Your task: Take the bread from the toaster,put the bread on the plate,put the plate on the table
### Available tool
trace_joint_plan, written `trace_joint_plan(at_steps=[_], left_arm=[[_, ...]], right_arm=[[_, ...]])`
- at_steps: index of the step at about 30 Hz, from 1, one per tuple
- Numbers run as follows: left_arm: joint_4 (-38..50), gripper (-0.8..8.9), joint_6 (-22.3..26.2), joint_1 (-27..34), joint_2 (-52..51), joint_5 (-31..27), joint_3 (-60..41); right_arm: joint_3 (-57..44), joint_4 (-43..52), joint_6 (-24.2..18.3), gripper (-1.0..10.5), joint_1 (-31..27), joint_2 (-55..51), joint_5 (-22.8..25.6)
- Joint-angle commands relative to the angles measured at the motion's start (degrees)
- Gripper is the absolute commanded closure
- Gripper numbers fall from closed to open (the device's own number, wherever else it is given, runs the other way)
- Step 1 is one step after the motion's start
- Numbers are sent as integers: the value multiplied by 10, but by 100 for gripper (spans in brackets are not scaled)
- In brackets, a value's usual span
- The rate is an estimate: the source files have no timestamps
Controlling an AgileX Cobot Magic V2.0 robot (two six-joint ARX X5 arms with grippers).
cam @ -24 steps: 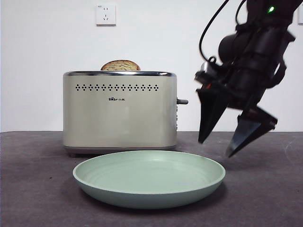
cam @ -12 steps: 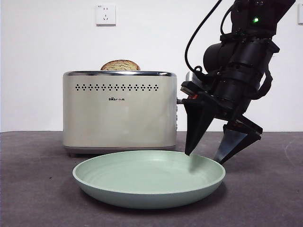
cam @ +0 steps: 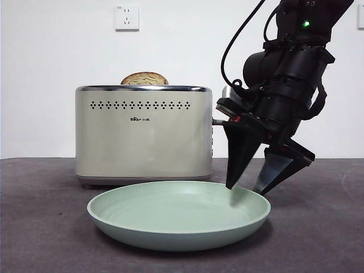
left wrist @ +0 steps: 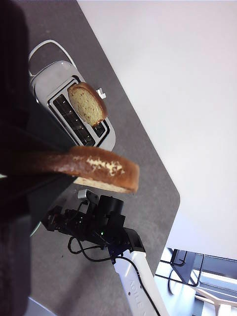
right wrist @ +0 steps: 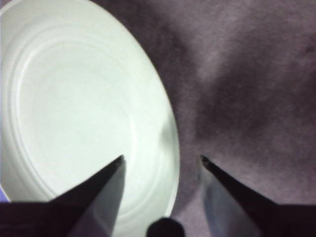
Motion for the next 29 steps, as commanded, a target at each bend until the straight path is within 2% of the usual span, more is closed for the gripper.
trace_joint_plan(at_steps=[1, 7, 11, 12, 18, 25, 29], left_arm=[[2, 822, -4, -1, -3, -1, 0], [1, 822, -4, -1, -3, 0, 0], [1, 822, -4, -1, -3, 0, 0], [1, 822, -4, -1, -3, 0, 0], [1, 822, -4, -1, 6, 9, 0], [0, 822, -3, -1, 66, 91, 0], [-12, 822, 0, -1, 112, 117, 0]], right_arm=[[0, 1, -4, 728, 1, 9, 2], [-1, 0, -5, 736, 1, 27, 3], [-1, 1, -4, 952, 2, 30, 21], [-1, 1, -4, 965, 2, 30, 23], [-1, -2, 8, 962, 1, 12, 29], [-1, -9, 11, 962, 0, -52, 28], [-1, -9, 15, 962, -6, -106, 28]])
